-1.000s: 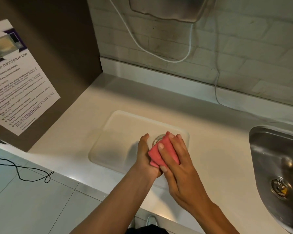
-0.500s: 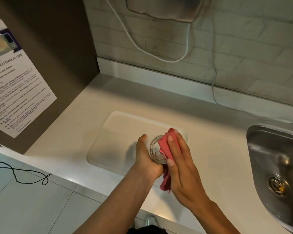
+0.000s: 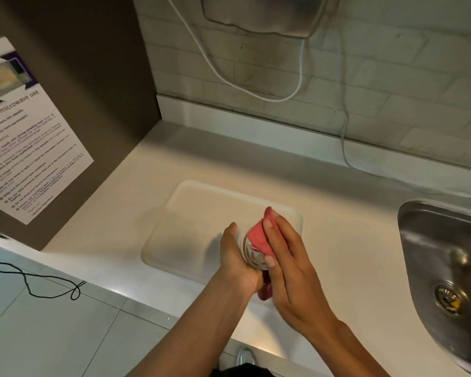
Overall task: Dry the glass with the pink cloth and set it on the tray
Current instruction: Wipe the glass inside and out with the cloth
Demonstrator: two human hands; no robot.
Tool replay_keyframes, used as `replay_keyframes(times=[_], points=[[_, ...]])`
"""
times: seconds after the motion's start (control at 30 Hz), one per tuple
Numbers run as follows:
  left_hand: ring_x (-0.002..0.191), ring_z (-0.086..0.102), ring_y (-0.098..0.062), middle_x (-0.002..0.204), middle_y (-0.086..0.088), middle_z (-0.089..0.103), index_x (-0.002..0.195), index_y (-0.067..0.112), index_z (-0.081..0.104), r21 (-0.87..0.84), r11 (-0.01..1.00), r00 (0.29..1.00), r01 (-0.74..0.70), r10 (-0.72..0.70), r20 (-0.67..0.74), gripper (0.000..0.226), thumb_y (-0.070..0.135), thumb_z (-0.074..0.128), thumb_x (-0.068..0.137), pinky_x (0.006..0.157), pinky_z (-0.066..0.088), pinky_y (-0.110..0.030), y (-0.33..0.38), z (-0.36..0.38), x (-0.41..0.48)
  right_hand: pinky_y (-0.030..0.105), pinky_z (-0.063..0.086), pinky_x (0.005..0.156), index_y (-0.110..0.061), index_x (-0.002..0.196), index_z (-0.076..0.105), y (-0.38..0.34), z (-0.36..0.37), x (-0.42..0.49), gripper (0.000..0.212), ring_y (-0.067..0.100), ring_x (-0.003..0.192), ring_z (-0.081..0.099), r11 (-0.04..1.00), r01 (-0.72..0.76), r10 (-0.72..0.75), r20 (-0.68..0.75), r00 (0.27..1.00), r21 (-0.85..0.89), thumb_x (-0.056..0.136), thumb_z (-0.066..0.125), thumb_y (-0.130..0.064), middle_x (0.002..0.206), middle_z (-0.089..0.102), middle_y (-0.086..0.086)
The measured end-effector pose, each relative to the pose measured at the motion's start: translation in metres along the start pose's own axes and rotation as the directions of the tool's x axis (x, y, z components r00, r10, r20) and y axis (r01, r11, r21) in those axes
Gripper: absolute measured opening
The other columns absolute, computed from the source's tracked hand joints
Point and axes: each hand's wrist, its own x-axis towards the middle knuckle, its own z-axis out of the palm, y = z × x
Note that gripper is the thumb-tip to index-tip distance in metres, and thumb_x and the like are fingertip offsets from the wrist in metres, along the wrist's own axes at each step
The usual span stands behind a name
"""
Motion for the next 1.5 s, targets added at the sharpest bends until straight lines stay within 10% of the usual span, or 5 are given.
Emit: replay_keyframes(times=[0.27, 0.53, 0.87, 1.07, 1.5], points=[[0.048, 0.076, -0.026, 0.065, -0.014, 0.077, 0.109, 0.008, 0.066, 0.013, 1.000, 0.999, 0.025, -0.024, -0.024, 0.049, 0.055, 0.052, 0.103, 0.036, 0.057, -0.028, -0.006, -0.001, 0.000, 0.042, 0.026, 0.121, -0.022, 0.154, 0.037, 0.013, -0.022, 0.007, 0.052, 0.025, 0.150, 0.027, 0.864, 0.383, -0.335, 0.196, 0.922, -0.327, 0.103, 0.048, -0.027, 0.159, 0.038, 0.003], [0.057, 0.079, -0.040, 0.074, -0.028, 0.079, 0.096, -0.007, 0.074, 0.000, 1.000, 0.998, 0.000, 0.000, -0.063, 0.072, 0.063, 0.055, 0.097, 0.052, 0.063, -0.041, -0.006, 0.006, -0.006, 0.027, 0.033, 0.115, -0.026, 0.154, 0.037, 0.002, -0.004, -0.009, 0.051, 0.007, 0.145, 0.036, 0.974, -0.166, 0.179, -0.075, 0.981, 0.154, 0.105, 0.033, -0.040, 0.157, 0.038, -0.015], [0.075, 0.082, -0.032, 0.083, -0.020, 0.083, 0.120, 0.009, 0.069, 0.080, 0.995, 0.996, -0.052, 0.058, -0.073, 0.061, 0.063, 0.044, 0.104, 0.066, 0.061, -0.042, 0.000, 0.003, -0.006, 0.046, 0.019, 0.124, -0.022, 0.156, 0.026, 0.012, -0.013, 0.009, 0.052, 0.031, 0.154, 0.016, 0.916, 0.284, -0.250, 0.152, 0.956, -0.283, 0.105, 0.039, -0.027, 0.165, 0.023, -0.002], [0.062, 0.081, -0.035, 0.079, -0.022, 0.081, 0.102, 0.000, 0.071, 0.058, 0.996, 0.997, -0.061, 0.063, -0.038, 0.060, 0.058, 0.054, 0.102, 0.059, 0.063, -0.040, -0.005, 0.002, -0.008, 0.020, 0.035, 0.112, -0.043, 0.144, 0.046, 0.004, -0.019, 0.026, 0.041, -0.003, 0.136, 0.042, 0.993, -0.114, 0.113, 0.072, 0.991, 0.008, 0.107, 0.027, -0.043, 0.147, 0.046, -0.023], [0.062, 0.081, -0.036, 0.082, -0.023, 0.082, 0.106, -0.001, 0.071, 0.056, 0.997, 0.998, -0.062, 0.060, 0.023, 0.062, 0.058, 0.054, 0.102, 0.049, 0.066, -0.042, 0.004, -0.002, -0.003, 0.014, 0.032, 0.113, -0.052, 0.146, 0.035, -0.001, -0.013, 0.017, 0.043, -0.007, 0.138, 0.037, 0.986, -0.153, 0.145, 0.117, 0.983, 0.066, 0.104, 0.024, -0.054, 0.150, 0.040, -0.028]])
